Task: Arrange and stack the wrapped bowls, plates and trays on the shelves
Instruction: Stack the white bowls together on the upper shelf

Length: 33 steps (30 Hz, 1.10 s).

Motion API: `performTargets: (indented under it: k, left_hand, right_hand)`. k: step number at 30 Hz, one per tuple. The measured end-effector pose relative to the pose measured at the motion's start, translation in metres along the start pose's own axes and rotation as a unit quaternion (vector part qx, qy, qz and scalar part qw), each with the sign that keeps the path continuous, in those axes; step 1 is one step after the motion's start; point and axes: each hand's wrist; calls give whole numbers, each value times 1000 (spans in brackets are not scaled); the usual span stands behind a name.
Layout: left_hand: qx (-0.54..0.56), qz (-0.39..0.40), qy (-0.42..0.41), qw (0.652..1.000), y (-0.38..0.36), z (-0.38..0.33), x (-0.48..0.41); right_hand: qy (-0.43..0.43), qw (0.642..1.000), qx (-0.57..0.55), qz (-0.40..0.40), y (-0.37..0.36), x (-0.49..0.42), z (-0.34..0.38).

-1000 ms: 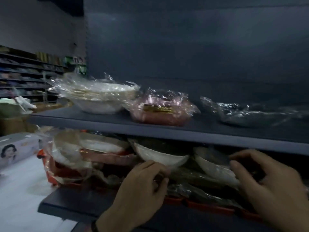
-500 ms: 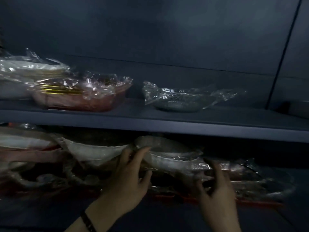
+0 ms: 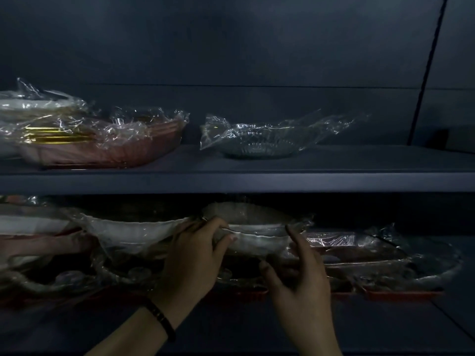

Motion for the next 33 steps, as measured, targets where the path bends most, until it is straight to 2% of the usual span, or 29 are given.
performTargets:
  k: [3, 7, 10, 12, 17, 20, 27, 30, 33]
  left_hand:
    - [44, -22, -5, 999, 7, -14, 9]
    - [86, -13, -11, 996, 13, -25, 25]
    - [95, -19, -22, 995, 20, -33, 38]
    - [110, -16, -21, 994, 25, -36, 48]
    - [146, -14, -29, 989, 47, -46, 65]
    - [177, -9, -39, 983, 63, -47, 75]
    - [162, 32, -18, 986, 121, -20, 93]
    - [156, 36, -49, 986, 147, -13, 102]
    - [179, 28, -32, 983, 177, -8, 109]
  right_hand:
    - [-20, 999, -44, -2, 7, 0, 6]
    - [-17, 997, -66, -44, 21, 0, 4]
    - [-47, 993, -109, -2, 33, 6, 1]
    - [-49, 995, -82, -2, 41, 15, -2]
    - [-18, 997, 31, -70, 56, 35, 20]
    - [-16, 996, 15, -89, 64, 48, 40]
    - [-23, 996, 7, -89, 75, 102, 64]
    - [-24, 998, -10, -65, 73, 116, 79]
    - [-23, 999, -31, -32, 72, 118, 102]
Point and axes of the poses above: each hand's wrist, its own x-axis away from the middle knuckle, its own y-axis out of the back of the hand, z = x × y, and after that the axes turned 3 degrees about y, right-handed
